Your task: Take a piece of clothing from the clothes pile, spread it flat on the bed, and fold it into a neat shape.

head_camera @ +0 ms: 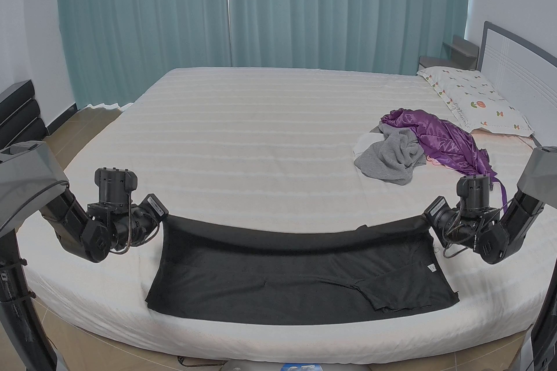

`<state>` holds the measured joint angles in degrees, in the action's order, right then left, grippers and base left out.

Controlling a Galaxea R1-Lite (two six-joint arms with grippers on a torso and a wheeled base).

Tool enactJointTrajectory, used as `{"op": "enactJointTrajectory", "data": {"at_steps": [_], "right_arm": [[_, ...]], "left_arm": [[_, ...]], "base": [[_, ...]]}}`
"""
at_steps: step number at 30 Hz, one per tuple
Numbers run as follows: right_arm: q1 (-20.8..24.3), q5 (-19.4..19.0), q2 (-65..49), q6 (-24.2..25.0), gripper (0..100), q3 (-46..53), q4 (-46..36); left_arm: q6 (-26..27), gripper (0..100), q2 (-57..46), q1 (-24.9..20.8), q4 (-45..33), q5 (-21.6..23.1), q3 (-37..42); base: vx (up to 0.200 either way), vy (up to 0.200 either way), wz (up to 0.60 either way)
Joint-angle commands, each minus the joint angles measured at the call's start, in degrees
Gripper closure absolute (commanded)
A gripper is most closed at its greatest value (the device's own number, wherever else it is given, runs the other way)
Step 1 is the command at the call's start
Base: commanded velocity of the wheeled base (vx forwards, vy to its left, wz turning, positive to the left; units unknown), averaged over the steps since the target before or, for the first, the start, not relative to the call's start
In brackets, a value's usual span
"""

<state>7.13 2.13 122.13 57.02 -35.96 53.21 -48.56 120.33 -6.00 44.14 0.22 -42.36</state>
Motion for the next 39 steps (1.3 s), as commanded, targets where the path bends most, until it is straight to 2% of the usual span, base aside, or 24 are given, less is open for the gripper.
{"op": "enactJointTrajectory", "data": {"at_steps": [1, 10, 17, 24, 39], "right_arm": [[-1.8, -0.1, 0.1, 0.2, 100, -5.4, 0.0], [-1.6, -0.1, 1.0, 0.0, 100, -4.6, 0.0], [-1.6, -0.8, 0.1, -0.6, 100, 2.6, 0.8], [-1.7, -1.1, -0.7, -2.5, 100, 8.2, 2.0], [-1.3, -1.1, 0.2, -5.3, 100, 12.8, 3.6]], "left_arm": [[-1.1, 100, 0.4, 1.1, 0.2, -1.2, -5.5], [-2.3, 100, 0.5, 1.5, 0.2, -1.2, -6.1], [-1.5, 100, 0.0, 1.7, 0.1, -0.3, -0.4], [3.5, 100, -1.0, 1.5, 0.5, -0.2, 6.6], [3.9, 100, -1.6, 0.8, 0.3, -0.1, 11.0]], "base": [[0.000, 0.000, 0.00], [0.000, 0.000, 0.00], [0.000, 0.000, 0.00], [0.000, 0.000, 0.00], [0.000, 0.000, 0.00]]}}
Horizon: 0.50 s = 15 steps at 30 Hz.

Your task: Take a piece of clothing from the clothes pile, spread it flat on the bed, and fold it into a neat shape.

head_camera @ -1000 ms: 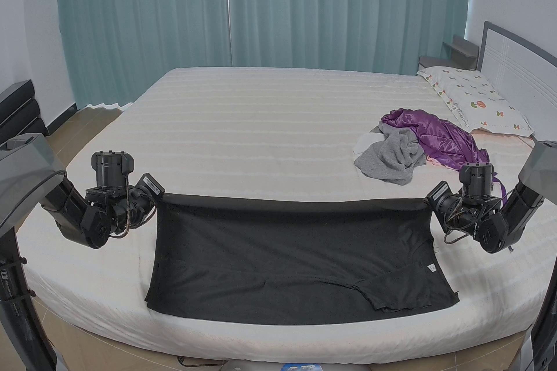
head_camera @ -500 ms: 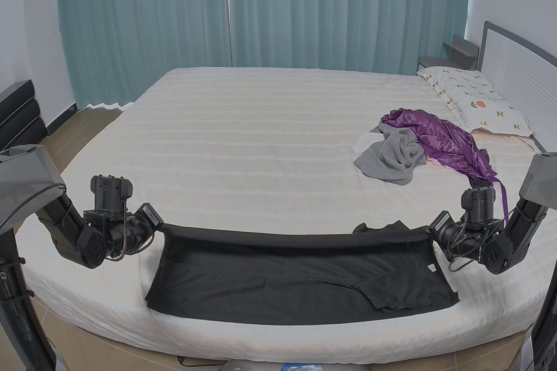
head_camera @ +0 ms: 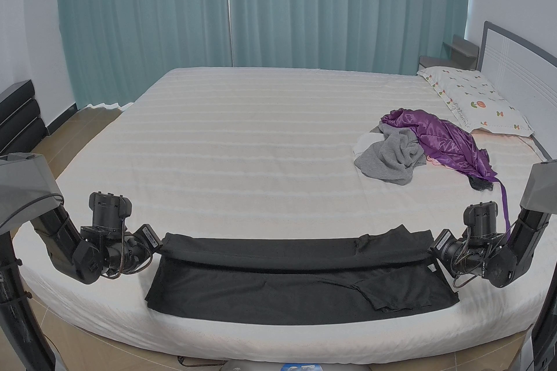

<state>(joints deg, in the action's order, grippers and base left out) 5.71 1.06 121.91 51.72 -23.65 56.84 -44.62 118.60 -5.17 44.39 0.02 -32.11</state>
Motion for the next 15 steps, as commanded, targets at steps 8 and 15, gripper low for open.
{"op": "enactJointTrajectory", "data": {"at_steps": [8, 15], "right_arm": [[0.4, 0.0, 1.5, -0.5, 0, 1.7, 0.0], [0.0, 0.0, -1.8, 0.0, 0, 2.4, 0.7]], "left_arm": [[0.0, 100, -0.9, -0.5, 0.2, 1.2, 3.7], [0.0, 0, -2.4, -0.5, 0.3, 1.2, 4.8]], "base": [[0.000, 0.000, 0.00], [0.000, 0.000, 0.00]]}}
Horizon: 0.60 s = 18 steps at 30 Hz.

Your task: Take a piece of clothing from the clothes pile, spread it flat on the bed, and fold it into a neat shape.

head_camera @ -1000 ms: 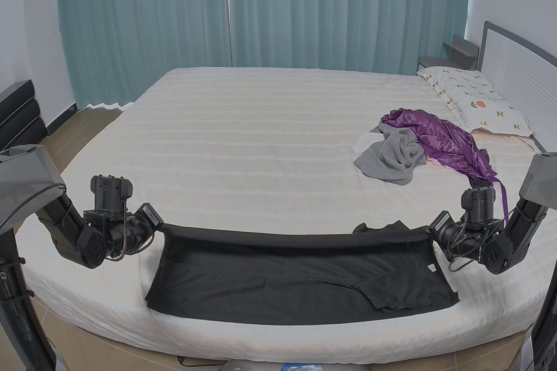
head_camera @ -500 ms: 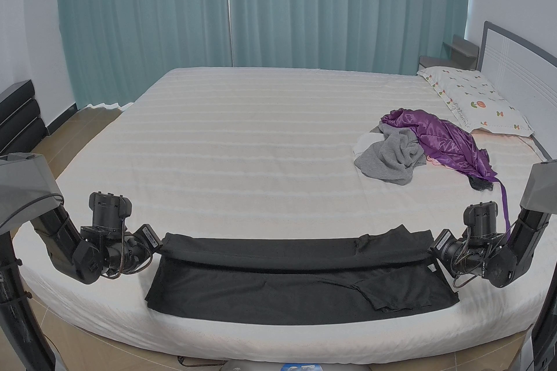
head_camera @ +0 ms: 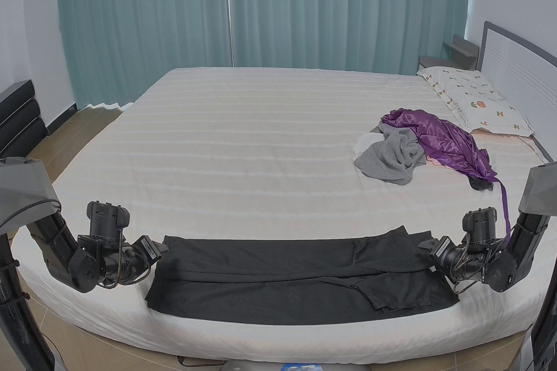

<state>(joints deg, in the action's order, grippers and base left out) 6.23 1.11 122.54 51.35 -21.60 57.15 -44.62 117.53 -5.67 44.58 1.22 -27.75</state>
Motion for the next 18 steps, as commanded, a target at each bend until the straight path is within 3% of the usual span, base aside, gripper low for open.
{"op": "enactJointTrajectory", "data": {"at_steps": [1, 4, 10, 12, 16, 18], "right_arm": [[-0.9, -0.1, -3.5, 0.5, 0, 0.4, 0.4], [-1.7, -0.2, -5.1, 0.7, 0, 0.6, 0.4], [-2.5, -5.5, -8.9, 1.6, 0, 4.4, 1.6], [-2.6, -7.2, -9.0, 2.6, 0, 6.0, 3.2], [-2.6, -8.1, -7.8, 2.9, 0, 9.2, 7.9], [-2.6, -8.1, -7.7, 2.9, 0, 9.4, 8.2]], "left_arm": [[-0.1, 0, -2.0, 0.0, 0.0, 0.0, 0.2], [-0.3, 0, -3.2, 0.3, 0.0, 0.2, -0.6], [0.7, 0, -2.5, 0.9, -0.5, 7.4, -4.8], [4.6, 0, -0.8, 1.4, -0.5, 10.4, -5.1], [12.8, 0, 3.8, 2.4, -0.6, 11.1, -6.6], [12.9, 0, 3.8, 2.4, -0.6, 11.1, -6.6]], "base": [[0.000, 0.000, 0.00], [0.000, 0.000, 0.00], [0.000, 0.000, 0.00], [0.000, 0.000, 0.00], [0.000, 0.000, 0.00], [0.000, 0.000, 0.00]]}}
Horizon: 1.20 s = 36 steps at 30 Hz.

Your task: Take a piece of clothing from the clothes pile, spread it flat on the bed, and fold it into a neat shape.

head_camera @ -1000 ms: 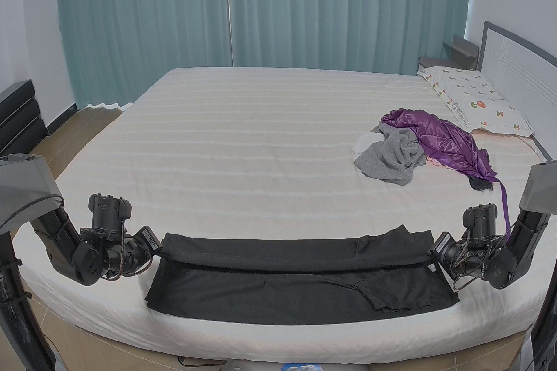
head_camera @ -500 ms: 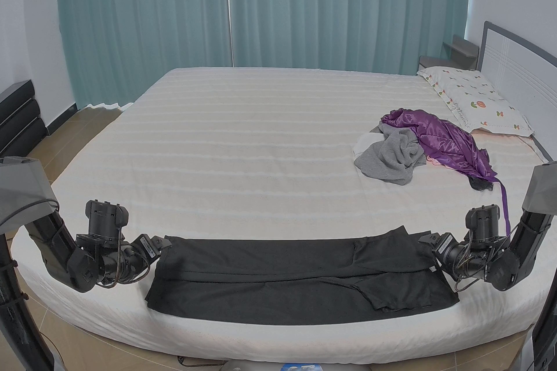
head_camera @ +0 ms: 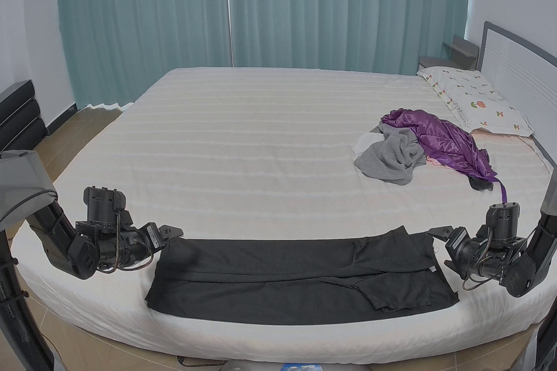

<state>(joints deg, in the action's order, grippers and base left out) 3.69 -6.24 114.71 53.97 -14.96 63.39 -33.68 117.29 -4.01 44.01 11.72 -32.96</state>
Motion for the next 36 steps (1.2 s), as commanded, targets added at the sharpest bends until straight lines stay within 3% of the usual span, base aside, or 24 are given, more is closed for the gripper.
{"op": "enactJointTrajectory", "data": {"at_steps": [1, 7, 20, 21, 36], "right_arm": [[-0.1, -1.4, 1.0, 0.1, 0, 3.9, 4.4], [0.1, -1.5, 1.8, 0.1, 0, 5.0, 5.5], [0.9, -1.5, 2.4, 0.2, 0, 5.3, 5.5], [0.9, -1.5, 2.5, 0.3, 0, 5.3, 5.5], [-0.2, -1.8, 1.8, 0.4, 0, 5.2, 5.6]], "left_arm": [[2.7, 0, 4.8, 0.7, -0.1, 0.8, -1.5], [7.8, 0, 8.5, 0.7, 0.2, 1.1, -1.2], [8.5, 0, 8.7, -0.4, 0.6, 1.3, 0.4], [8.5, 100, 8.6, -0.8, 0.7, 1.3, 1.0], [8.0, 100, 6.9, -0.7, 0.8, 1.3, 1.1]], "base": [[0.000, 0.000, 0.00], [0.000, 0.000, 0.00], [0.000, 0.000, 0.00], [0.000, 0.000, 0.00], [0.000, 0.000, 0.00]]}}
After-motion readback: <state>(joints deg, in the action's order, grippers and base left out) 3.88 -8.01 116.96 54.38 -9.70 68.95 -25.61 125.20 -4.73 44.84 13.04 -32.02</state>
